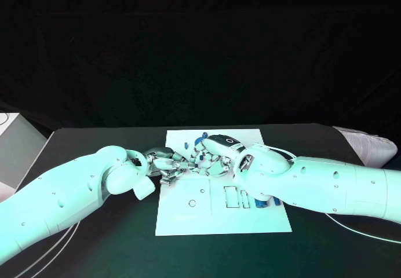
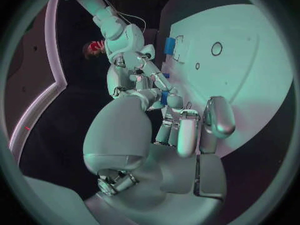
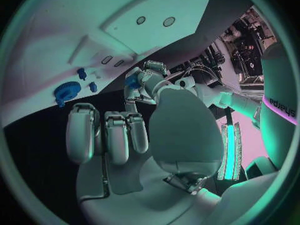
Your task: Assemble the parts on the task board
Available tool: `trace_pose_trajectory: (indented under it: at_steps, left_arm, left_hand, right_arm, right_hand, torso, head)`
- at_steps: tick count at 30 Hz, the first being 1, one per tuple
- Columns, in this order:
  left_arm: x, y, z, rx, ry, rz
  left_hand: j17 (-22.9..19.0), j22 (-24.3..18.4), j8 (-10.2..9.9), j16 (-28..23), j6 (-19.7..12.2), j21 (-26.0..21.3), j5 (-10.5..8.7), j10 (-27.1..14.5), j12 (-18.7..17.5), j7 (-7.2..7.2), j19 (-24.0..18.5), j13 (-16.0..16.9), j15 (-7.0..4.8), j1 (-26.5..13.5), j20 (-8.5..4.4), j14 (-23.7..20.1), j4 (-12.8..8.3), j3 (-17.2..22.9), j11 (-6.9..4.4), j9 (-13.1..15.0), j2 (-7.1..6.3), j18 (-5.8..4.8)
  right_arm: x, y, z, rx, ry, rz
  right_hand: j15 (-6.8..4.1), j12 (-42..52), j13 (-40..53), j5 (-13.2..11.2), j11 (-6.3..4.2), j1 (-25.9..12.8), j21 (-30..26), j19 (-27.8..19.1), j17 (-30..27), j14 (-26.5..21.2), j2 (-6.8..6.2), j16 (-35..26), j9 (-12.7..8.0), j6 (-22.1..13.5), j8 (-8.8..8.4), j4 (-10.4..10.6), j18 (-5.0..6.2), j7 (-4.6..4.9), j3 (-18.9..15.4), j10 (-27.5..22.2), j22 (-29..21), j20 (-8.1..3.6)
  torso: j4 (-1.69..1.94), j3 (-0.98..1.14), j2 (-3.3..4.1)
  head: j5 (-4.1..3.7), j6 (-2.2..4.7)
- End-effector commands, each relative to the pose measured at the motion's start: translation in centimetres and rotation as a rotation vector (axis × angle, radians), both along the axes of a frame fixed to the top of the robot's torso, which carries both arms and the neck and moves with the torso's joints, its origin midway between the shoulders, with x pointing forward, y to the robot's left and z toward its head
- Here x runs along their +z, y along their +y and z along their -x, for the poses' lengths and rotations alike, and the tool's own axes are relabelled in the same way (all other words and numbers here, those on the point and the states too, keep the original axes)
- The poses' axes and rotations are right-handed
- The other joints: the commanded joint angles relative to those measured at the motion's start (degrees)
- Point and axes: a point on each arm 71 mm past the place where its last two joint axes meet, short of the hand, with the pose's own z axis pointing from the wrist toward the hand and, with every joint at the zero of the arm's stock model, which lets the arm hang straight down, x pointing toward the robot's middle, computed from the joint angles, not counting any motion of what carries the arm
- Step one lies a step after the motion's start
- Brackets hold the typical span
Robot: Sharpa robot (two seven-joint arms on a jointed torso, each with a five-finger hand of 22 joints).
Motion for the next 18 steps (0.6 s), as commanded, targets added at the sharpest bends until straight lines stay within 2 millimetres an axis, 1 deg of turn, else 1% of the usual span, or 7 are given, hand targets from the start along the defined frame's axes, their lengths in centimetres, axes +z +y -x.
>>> trace_pose_trajectory:
  at_steps: [1, 5, 8, 10, 13, 16, 18]
  left_arm:
    - [0.24, -0.27, -0.04, 0.009, -0.006, 0.024]
    - [0.25, -0.25, -0.05, 0.01, -0.008, 0.025]
    - [0.25, -0.23, -0.07, 0.012, -0.009, 0.023]
    - [0.24, -0.19, -0.09, 0.016, -0.01, 0.022]
    - [0.23, -0.13, -0.15, 0.028, -0.012, 0.019]
    - [0.22, -0.09, -0.21, 0.039, -0.013, 0.016]
    - [0.21, -0.09, -0.23, 0.045, -0.013, 0.014]
  left_hand:
    - [11.7, 0.3, 1.8, 0.2, 0.4, 0.2, 0.35, 0.5, 0.1, -0.42, 0.5, -0.1, -0.52, 2.9, -0.25, 4.2, -1.8, 2.1, -0.42, 1.2, 1.06, 0.31]
    - [11.8, 0.6, 4.9, 0.2, -0.2, 0.4, 0.4, 1.0, -0.2, -0.64, 0.7, -0.3, -0.77, 3.9, -0.55, 4.3, -3.6, 6.6, -0.66, 3.2, 1.04, 0.24]
    - [11.8, 0.7, 7.4, 0.2, -1.1, 0.5, 0.4, 1.1, -0.3, -0.66, 0.7, -0.6, -0.83, 2.5, -0.63, 4.3, -4.5, 10.6, -0.68, 4.8, 0.04, 0.23]
    - [11.7, 0.7, 8.2, 0.2, -1.4, 0.5, 0.41, 1.1, -0.2, -0.71, 0.7, -0.6, -0.84, 1.9, -0.63, 4.2, -4.8, 11.7, -0.72, 5.3, -0.26, 0.23]
    - [11.8, 0.9, 10.6, 0.3, -1.8, 0.6, 0.46, 1.3, 0.0, -0.93, 0.7, -0.5, -1.03, -0.3, -0.78, 4.3, -5.9, 15.2, -1.0, 6.6, -0.91, 0.22]
    - [11.9, 1.1, 12.8, 0.3, -2.3, 0.7, 0.47, 1.6, 0.4, -1.21, 0.9, -0.2, -1.27, -2.9, -0.96, 4.3, -7.3, 18.4, -1.21, 7.7, -1.36, 0.18]
    - [11.9, 1.1, 13.8, 0.3, -2.5, 0.7, 0.42, 1.8, 0.6, -1.34, 0.9, 0.0, -1.37, -4.3, -1.06, 4.4, -7.9, 19.7, -1.3, 8.1, -1.49, 0.19]
  right_arm:
    - [-0.23, 0.13, 0.1, 0.005, 0.005, 0.018]
    - [-0.31, 0.12, 0.1, 0.005, 0.006, 0.028]
    - [-0.36, 0.1, 0.09, 0.004, 0.008, 0.033]
    - [-0.39, 0.09, 0.08, 0.004, 0.009, 0.036]
    - [-0.42, 0.06, 0.05, 0.003, 0.009, 0.038]
    - [-0.38, -0.02, 0.01, 0.0, 0.004, 0.032]
    - [-0.31, -0.15, -0.01, -0.004, -0.003, 0.024]
  right_hand:
    - [0.46, 0.2, 13.9, 0.4, -0.42, -0.5, -0.4, 2.8, 15.1, 6.1, 0.1, 0.2, 0.1, 0.1, 0.24, 0.4, -0.92, -0.25, -0.1, 4.7, 3.0, 0.4]
    - [0.46, 0.2, 13.9, 0.4, -0.43, -0.6, -0.4, 2.8, 15.1, 6.1, 0.08, 0.2, 0.1, 0.2, 0.27, 0.4, -0.91, -0.27, -0.1, 4.7, 2.9, 0.39]
    - [0.46, 0.2, 13.9, 0.4, -0.43, -0.6, -0.4, 2.8, 15.1, 6.1, 0.08, 0.2, 0.1, 0.2, 0.27, 0.4, -0.91, -0.27, -0.1, 4.7, 2.9, 0.39]
    - [0.46, 0.1, 13.9, 0.4, -0.43, -0.6, -0.4, 2.8, 15.1, 6.1, 0.06, 0.2, 0.1, 0.2, 0.31, 0.4, -0.91, -0.28, -0.1, 4.7, 2.9, 0.39]
    - [0.44, -0.1, 13.7, 0.4, -0.44, -0.9, -0.6, 2.7, 15.1, 6.1, -0.24, 0.2, 0.1, 0.0, 0.29, 0.6, -0.87, -0.26, -0.4, 4.4, 2.8, 0.38]
    - [0.92, -1.1, 12.9, 0.3, 0.26, -1.2, -0.8, 2.7, 15.1, 6.1, -0.9, 0.2, -0.4, -2.6, -1.06, 1.1, -0.88, 0.65, -1.0, 3.5, 2.6, 0.64]
    - [1.74, -2.5, 11.8, -0.6, 1.26, -1.2, -1.1, 2.7, 15.1, 6.1, -1.38, 0.2, -1.2, -5.9, -3.18, 1.3, -0.89, 1.81, -1.6, 2.1, 2.5, 1.18]
  torso:
    - [-0.02, 0.0, 0.02]
    - [0.0, 0.0, -0.01]
    - [-0.01, 0.0, 0.01]
    - [-0.04, 0.02, 0.01]
    - [-0.02, 0.03, -0.01]
    - [-0.01, 0.02, -0.01]
    - [-0.02, 0.02, -0.01]
  head:
    - [0.02, -0.05]
    - [0.0, -0.11]
    - [-0.07, -0.13]
    - [-0.09, -0.13]
    - [-0.08, -0.14]
    - [-0.08, -0.14]
    - [-0.05, -0.14]
